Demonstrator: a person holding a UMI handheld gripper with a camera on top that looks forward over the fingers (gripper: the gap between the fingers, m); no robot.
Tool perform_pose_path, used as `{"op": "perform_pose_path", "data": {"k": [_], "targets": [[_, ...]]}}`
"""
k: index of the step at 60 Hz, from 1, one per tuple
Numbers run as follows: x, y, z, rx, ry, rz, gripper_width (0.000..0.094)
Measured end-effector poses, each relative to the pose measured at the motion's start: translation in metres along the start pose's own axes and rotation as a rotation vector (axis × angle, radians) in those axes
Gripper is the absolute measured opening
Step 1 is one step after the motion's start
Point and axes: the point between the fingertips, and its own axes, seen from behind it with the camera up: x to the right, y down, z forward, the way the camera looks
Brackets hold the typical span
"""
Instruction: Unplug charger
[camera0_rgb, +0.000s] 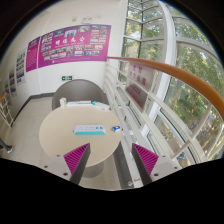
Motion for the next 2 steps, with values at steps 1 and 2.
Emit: {"op": "perform_pose_path", "data": {"k": [1, 2], "targets": [[0.0005, -0.0002, -0.0006, 0.0, 0.002, -0.001, 0.0857], [0.0009, -0.0006, -0.0012, 0.002, 0.004, -0.002, 0.0856]]}}
